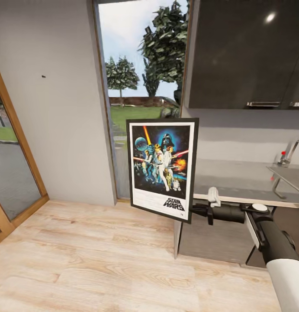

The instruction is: Pick up the poster from the kitchen countertop and hang it on one of the wall nails in the kitchen.

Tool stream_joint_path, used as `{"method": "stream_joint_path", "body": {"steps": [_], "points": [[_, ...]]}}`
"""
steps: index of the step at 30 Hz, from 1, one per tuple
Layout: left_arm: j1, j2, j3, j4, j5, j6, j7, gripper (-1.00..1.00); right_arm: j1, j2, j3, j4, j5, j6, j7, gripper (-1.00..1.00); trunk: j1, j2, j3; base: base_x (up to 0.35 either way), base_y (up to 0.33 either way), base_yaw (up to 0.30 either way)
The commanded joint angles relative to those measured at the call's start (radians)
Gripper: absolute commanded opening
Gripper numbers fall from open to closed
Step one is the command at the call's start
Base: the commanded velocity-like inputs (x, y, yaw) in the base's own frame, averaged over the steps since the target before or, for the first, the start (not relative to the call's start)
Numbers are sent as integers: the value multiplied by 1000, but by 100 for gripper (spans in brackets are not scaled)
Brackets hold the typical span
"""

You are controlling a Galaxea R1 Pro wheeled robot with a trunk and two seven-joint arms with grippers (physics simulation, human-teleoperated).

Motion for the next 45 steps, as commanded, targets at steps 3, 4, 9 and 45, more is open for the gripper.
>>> {"method": "stream_joint_path", "body": {"steps": [3,4,9,45], "points": [[0,0,2,-2,4,8,-5,100,-2,-2,-3,0,3,15,23,-100,-11,20,8,0,0,0],[0,0,2,-2,4,8,-5,100,-2,-2,-3,0,3,15,25,-100,-15,27,11,0,0,0],[0,0,2,-3,4,8,-5,100,-2,-3,-8,1,2,15,30,-100,-34,62,27,0,0,0],[-1,0,2,-3,4,8,-5,100,-2,2,-51,-1,-1,14,31,-100,-172,314,140,0,0,0]]}}
